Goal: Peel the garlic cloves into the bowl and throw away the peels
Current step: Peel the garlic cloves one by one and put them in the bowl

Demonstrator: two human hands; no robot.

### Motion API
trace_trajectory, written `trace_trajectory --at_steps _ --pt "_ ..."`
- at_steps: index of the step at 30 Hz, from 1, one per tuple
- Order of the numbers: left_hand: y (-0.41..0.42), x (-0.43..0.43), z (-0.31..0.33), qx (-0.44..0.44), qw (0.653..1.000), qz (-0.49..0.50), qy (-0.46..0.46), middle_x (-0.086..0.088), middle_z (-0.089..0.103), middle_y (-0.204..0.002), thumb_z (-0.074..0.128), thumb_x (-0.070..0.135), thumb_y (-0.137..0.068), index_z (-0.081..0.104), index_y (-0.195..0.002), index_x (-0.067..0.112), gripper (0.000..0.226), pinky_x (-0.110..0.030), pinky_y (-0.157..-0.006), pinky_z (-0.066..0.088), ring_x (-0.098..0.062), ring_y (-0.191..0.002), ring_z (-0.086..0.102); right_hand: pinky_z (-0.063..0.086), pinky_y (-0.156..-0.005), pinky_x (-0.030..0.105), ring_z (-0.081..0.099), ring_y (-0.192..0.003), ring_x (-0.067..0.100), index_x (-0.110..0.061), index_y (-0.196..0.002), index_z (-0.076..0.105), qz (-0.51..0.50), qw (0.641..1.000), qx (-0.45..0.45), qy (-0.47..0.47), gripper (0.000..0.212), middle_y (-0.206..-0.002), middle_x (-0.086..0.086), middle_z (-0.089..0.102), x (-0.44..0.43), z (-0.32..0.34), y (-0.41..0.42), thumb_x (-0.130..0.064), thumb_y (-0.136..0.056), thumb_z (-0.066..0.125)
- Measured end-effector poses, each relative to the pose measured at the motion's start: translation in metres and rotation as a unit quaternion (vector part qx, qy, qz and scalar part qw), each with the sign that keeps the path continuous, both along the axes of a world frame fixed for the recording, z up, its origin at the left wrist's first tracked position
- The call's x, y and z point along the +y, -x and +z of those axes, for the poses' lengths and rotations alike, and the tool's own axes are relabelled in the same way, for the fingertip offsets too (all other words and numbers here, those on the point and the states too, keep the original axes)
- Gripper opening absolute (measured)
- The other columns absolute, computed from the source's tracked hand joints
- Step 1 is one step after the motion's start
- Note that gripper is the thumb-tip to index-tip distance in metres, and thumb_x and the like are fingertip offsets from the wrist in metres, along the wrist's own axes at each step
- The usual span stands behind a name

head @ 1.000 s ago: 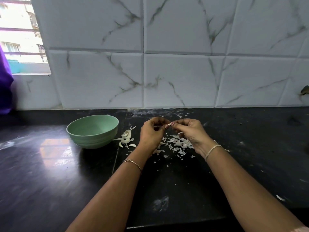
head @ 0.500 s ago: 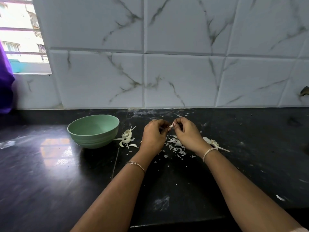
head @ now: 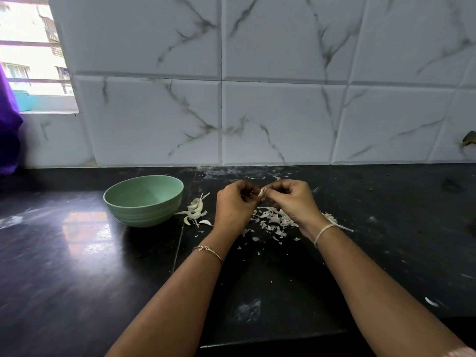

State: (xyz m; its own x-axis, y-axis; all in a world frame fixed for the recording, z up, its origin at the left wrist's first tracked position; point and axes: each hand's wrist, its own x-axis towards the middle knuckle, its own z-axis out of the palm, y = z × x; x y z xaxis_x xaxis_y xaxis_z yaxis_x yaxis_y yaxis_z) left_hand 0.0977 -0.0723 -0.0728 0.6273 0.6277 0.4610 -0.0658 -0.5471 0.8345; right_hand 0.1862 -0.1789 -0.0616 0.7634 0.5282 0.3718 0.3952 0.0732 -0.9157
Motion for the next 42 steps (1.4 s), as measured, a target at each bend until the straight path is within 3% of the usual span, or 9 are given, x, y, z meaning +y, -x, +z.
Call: trace_trajectory --at_steps 4,14,20,35,42 --pt "-0.0014 0.002 0.0001 -0.011 1.0 0.003 0.018 0.003 0.073 -0.075 0.084 0.011 -0.073 0.075 -0.084 0.015 0.014 -0.021 -0.069 0.058 -0.011 -0.073 0.07 0.05 -0.06 0.017 0.066 -0.072 0.011 -0.008 -0.083 0.077 -0.002 1.0 0.013 -0.006 0.003 -0.081 0.012 0.074 -0.0007 0.0007 -0.0005 -0.008 -0.081 0.075" --pt "0.0016 0.0021 0.0009 -0.01 1.0 -0.013 0.025 0.007 0.071 -0.072 0.086 0.015 -0.071 0.069 -0.072 0.026 0.02 -0.022 -0.07 0.057 -0.007 -0.071 0.069 0.054 -0.062 0.018 0.065 -0.063 0.012 -0.001 -0.082 0.075 0.029 0.995 0.091 -0.027 0.004 -0.072 0.01 0.071 -0.0039 0.0027 0.0028 -0.002 -0.079 0.076" --pt "-0.0003 0.0028 -0.0002 -0.012 0.998 -0.023 0.056 0.0 0.073 -0.076 0.084 0.011 -0.073 0.068 -0.073 0.025 0.021 -0.03 -0.076 0.06 -0.013 -0.075 0.072 0.052 -0.057 0.016 0.062 -0.056 0.01 0.0 -0.08 0.073 0.024 0.992 0.117 -0.037 0.003 -0.066 0.009 0.068 -0.0041 0.0048 0.0064 0.003 -0.08 0.073" --pt "-0.0034 0.0058 -0.0046 -0.002 0.999 -0.025 0.021 0.007 0.07 -0.072 0.083 0.014 -0.075 0.07 -0.072 0.024 0.017 -0.024 -0.072 0.057 -0.006 -0.069 0.066 0.051 -0.056 0.015 0.063 -0.055 0.007 -0.002 -0.075 0.073 0.016 0.995 0.096 -0.023 0.005 -0.065 0.008 0.069 -0.0046 0.0049 0.0072 0.0 -0.077 0.077" --pt "-0.0036 0.0065 -0.0059 -0.003 0.999 -0.026 0.022 0.004 0.072 -0.075 0.083 0.015 -0.075 0.075 -0.081 0.015 0.01 -0.025 -0.073 0.058 -0.009 -0.072 0.068 0.05 -0.055 0.015 0.063 -0.054 0.006 0.003 -0.079 0.072 0.013 0.995 0.09 -0.028 0.005 -0.066 0.007 0.07 -0.0043 0.0047 0.0078 0.002 -0.076 0.076"
